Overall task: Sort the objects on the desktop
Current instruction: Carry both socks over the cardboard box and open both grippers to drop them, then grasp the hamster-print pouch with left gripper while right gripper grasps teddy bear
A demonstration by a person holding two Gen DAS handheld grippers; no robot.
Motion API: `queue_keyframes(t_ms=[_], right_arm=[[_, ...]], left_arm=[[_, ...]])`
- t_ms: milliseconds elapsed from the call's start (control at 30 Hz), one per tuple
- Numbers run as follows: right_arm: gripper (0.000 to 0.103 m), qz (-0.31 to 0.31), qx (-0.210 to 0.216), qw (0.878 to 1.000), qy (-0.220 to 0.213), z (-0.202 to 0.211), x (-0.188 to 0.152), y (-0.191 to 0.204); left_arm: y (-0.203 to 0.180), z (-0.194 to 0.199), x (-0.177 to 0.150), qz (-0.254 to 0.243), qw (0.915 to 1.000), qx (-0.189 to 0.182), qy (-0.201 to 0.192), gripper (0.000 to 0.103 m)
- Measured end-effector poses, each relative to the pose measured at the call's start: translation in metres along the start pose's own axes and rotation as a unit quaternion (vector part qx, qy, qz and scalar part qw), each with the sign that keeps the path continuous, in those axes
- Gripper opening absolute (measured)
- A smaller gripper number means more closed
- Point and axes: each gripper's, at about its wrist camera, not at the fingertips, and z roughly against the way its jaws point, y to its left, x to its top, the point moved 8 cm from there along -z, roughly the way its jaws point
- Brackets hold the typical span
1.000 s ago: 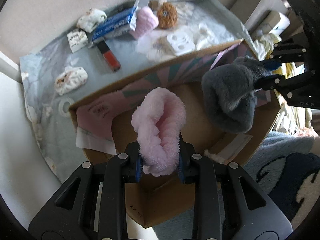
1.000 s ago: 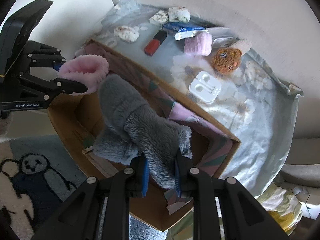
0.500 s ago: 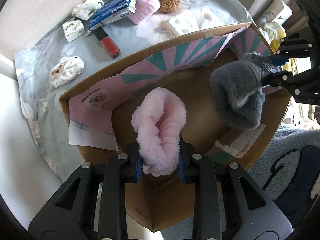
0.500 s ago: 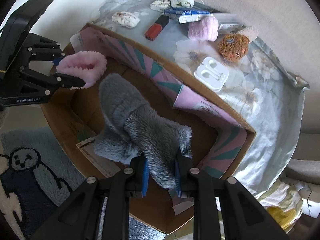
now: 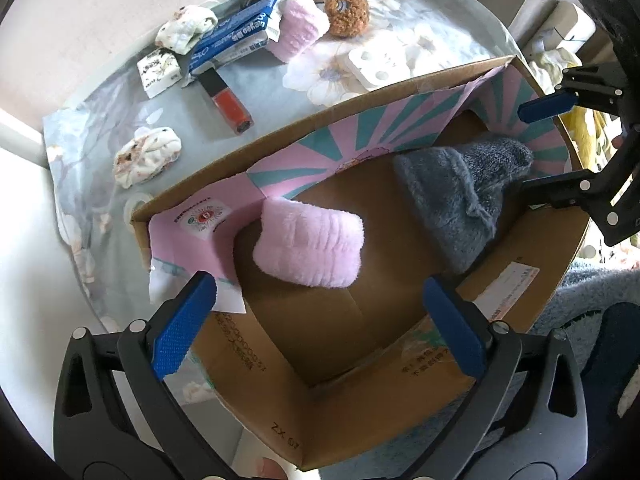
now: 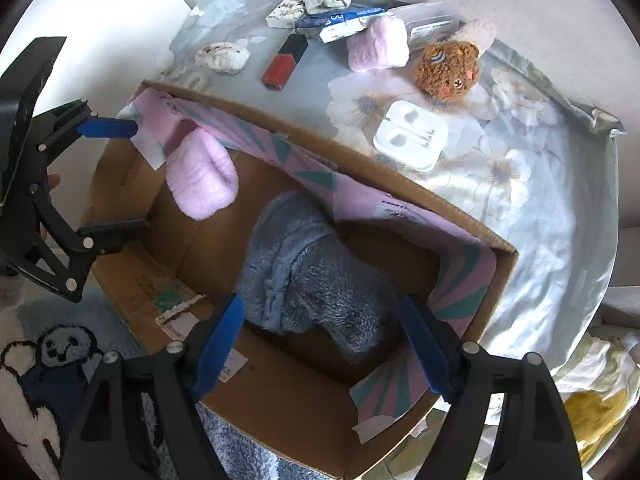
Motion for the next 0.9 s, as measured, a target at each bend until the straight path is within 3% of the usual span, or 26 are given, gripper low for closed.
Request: queue_keyframes(t_ms=[267, 367, 500, 767, 900], right_arm=[[0.078, -0.009, 0.007, 1.000, 0.008, 0.000, -0.001, 0.000], [0.078, -0.012, 0.009, 1.000, 0.004, 0.004, 0.000, 0.001], [0.078, 0.003, -0.018, 1.000, -0.004, 0.017, 0.005, -0.005], [0.078, 0.020, -0.074, 0.995, -0.069, 0.066, 0.025, -0.015], [0.078, -0.004, -0.076, 0.994, -0.077, 0.072, 0.032, -0.027]], left_arm=[[0.002, 0.007, 0.003, 0.006, 0.9999, -0.010, -0.008, 0.103], [0.003, 0.017, 0.006, 0.015, 0.9994, -0.004, -0.032, 0.103], [0.000, 0.035, 0.010, 0.024, 0.9977, -0.014, -0.062, 0.103], [0.005, 0.061, 0.020, 0.033, 0.9948, -0.016, -0.095, 0.103], [0.024, 0.080, 0.030, 0.053, 0.9919, -0.008, -0.115, 0.103]])
